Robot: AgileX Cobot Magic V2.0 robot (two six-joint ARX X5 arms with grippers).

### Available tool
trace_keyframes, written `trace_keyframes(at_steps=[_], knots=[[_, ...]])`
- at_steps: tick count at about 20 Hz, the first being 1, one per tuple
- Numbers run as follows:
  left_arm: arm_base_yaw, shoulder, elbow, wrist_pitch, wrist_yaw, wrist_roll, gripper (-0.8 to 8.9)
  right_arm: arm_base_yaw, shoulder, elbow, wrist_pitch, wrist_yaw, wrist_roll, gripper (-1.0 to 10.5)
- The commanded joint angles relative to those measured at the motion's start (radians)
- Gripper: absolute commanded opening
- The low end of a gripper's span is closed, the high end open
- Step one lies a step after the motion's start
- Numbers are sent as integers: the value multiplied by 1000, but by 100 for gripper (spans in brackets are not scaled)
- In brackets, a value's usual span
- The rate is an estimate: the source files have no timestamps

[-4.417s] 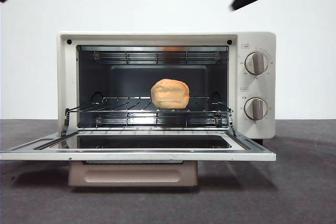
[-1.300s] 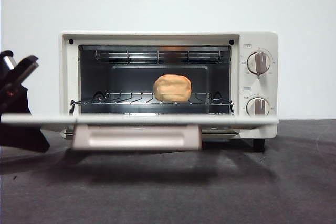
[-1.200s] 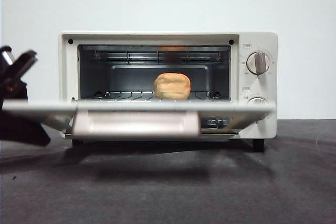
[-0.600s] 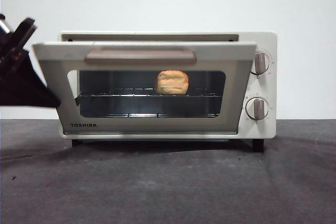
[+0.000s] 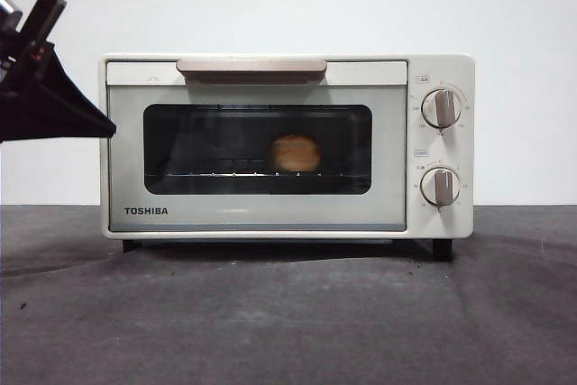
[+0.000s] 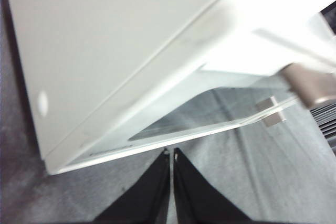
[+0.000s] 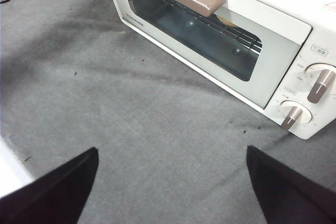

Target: The left arm flap open the oven, the right arm pick bread and place it into oven, the left arm flap close the oven

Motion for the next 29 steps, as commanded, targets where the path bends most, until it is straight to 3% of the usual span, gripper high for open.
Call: trace_keyframes(at_steps=[1,7,14,20,29], knots=[[-1,-33,14,1,7,-2,16,6,5,3,11,-2,11,450],[-19,-181,32,-94,-39,25,17,6,6,3,11,3,11,450],[-79,-364,162,-452,-195,225,17,6,7,3,31,5,11,450],[-115,-457,286,-668,-263,320,17,6,7,3,53,5,11,450],[-130,-525,383,-903,-269,396,16,6,7,3,72,5,11,450]])
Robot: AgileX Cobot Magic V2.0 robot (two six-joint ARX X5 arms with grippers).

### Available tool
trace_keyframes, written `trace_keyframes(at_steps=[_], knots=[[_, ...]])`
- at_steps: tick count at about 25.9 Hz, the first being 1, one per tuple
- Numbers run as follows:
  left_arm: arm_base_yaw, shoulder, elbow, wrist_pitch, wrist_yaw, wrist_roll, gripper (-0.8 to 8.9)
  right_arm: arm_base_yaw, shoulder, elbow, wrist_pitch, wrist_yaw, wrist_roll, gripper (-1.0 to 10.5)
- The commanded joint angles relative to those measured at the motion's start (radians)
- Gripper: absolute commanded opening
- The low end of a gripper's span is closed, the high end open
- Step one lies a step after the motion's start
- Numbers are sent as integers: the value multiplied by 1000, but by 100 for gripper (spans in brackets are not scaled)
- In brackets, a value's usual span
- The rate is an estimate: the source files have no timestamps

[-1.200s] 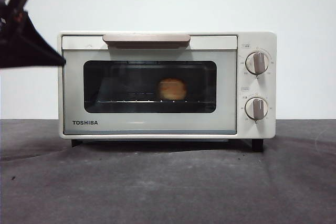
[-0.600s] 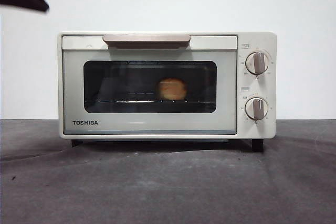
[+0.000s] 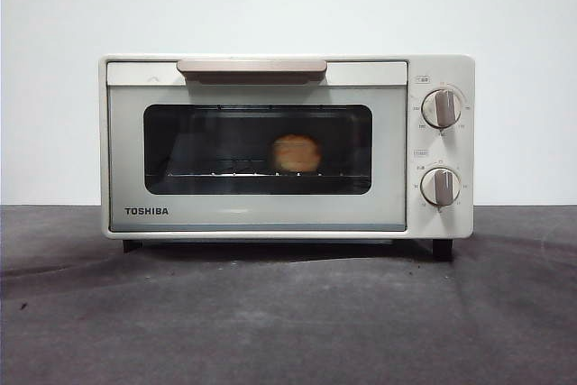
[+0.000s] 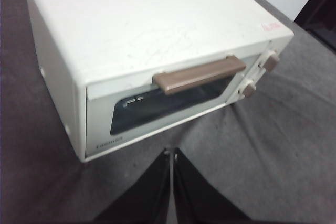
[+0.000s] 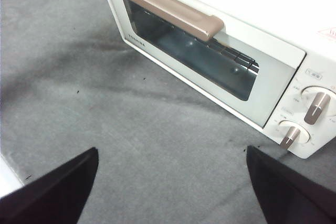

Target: The left arm flap open the oven, the right arm pick bread and place it into oven, the left arm flap close the oven

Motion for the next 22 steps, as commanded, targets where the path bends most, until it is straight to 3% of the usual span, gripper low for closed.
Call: trace_keyframes(at_steps=[1,9,11,14,22], knots=[[-4,-8,19,-17,-2,39,16,6,7,3,11,1,11,450],[-4,-25,19,-18,-2,39,19,6,7,3,11,1,11,433],[-4,-25,19,-18,-2,38,19,6,7,3,9,1,11,301],[-4,-25,19,-19,-2,38,19,6,7,3,10,1,9,-5],[-4,-25,19,-18,-2,38,19,6,7,3,24,1,9,9]])
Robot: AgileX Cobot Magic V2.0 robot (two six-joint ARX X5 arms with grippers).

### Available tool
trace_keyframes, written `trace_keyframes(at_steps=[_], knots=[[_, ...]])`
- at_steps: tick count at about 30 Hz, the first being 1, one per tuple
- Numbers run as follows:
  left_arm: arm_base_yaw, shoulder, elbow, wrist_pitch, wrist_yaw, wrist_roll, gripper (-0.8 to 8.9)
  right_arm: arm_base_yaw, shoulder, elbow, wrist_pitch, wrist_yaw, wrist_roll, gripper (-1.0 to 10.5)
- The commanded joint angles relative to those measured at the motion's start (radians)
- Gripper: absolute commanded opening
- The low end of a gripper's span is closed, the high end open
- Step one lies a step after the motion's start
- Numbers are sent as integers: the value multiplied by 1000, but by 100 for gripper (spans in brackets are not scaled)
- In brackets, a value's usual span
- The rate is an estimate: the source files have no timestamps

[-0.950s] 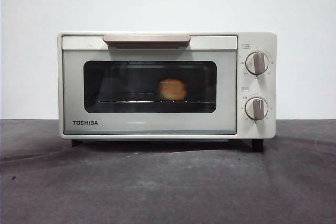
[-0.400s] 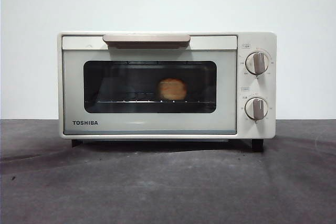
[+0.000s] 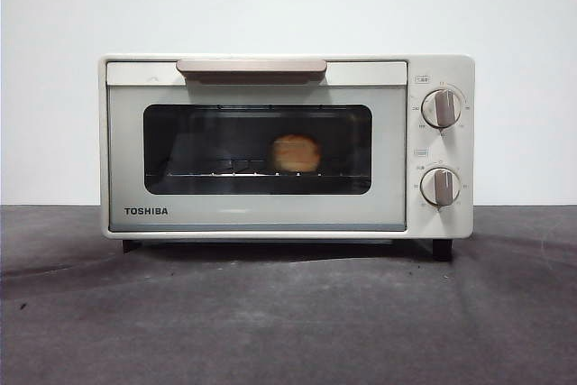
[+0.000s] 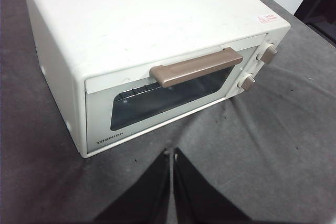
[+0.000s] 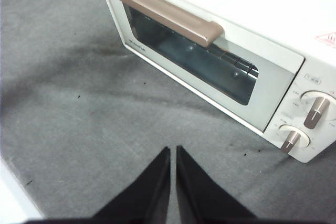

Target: The left arm flap open the oven, the right arm pick bread and place it into oven, the left arm flap close the oven

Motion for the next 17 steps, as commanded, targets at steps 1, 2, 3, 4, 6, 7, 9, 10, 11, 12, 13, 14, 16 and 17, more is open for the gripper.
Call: trace_keyframes(at_steps=[1,2,3,4,6,7,9,10,11,12,13,14,16,17], knots=[[-4,5,19,9,-2,16,19,6,6,3,10,1,3,9],[-4,5,19,9,-2,16,19,6,6,3,10,1,3,9],[-4,5,19,9,-2,16,19,6,6,3,10,1,3,9],[-4,5,19,9,-2,16,19,6,6,3,10,1,3,9],[-4,5,19,9,-2,16,19,6,6,3,10,1,3,9],[-4,5,19,9,-2,16,19,6,6,3,10,1,3,9],[-4,5,19,9,-2,16,19,6,6,3,10,1,3,8],[-4,5,19,9,-2,16,19,6,6,3,10,1,3,9],[-4,5,19,9,-2,16,19,6,6,3,10,1,3,8],[-4,5,19,9,-2,16,19,6,6,3,10,1,3,9],[-4,5,19,9,-2,16,19,6,6,3,10,1,3,9],[-4,5,19,9,-2,16,19,6,6,3,10,1,3,8],[-4,2,19,9,-2,16,19,6,6,3,10,1,3,9],[-4,-6,19,4,-2,21,19,6,6,3,10,1,3,9]])
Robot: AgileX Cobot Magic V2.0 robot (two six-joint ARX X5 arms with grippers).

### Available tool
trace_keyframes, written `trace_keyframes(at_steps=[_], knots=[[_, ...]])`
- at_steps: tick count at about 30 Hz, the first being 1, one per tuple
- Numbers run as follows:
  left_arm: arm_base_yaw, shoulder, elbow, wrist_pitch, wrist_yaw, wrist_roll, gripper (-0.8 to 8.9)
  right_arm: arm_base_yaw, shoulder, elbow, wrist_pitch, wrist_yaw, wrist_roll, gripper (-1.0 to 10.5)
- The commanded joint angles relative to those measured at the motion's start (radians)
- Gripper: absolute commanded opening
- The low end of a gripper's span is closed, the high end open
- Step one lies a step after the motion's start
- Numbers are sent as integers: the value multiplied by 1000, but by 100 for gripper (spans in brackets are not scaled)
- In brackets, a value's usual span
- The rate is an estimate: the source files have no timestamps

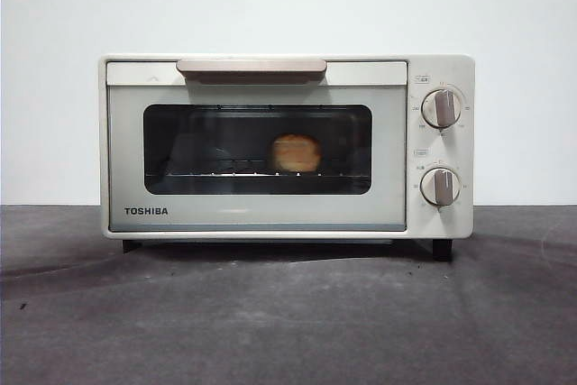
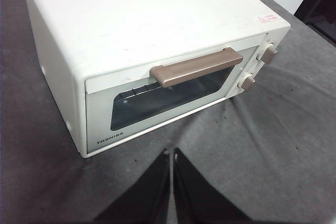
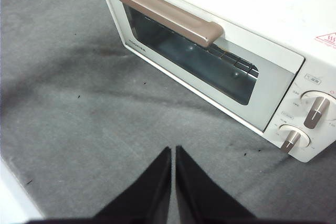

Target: The left arm flap open the oven, the right arm pick bread and place it into oven, the left arm flap close the oven

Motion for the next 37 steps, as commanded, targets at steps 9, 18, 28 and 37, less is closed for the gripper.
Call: trace_keyframes(at_steps=[9,18,28,37], knots=[[109,-214,-129,391,-60,110,19,6,6,3,10,1,3,9],[190,-475,-505,695,-219,109,19,6,6,3,10,1,3,8],[216,-657,-797,677,-231,98,19,6,6,3,10,1,3,8],[216,-696,-906,635,-232,99,19,6,6,3,10,1,3,9]])
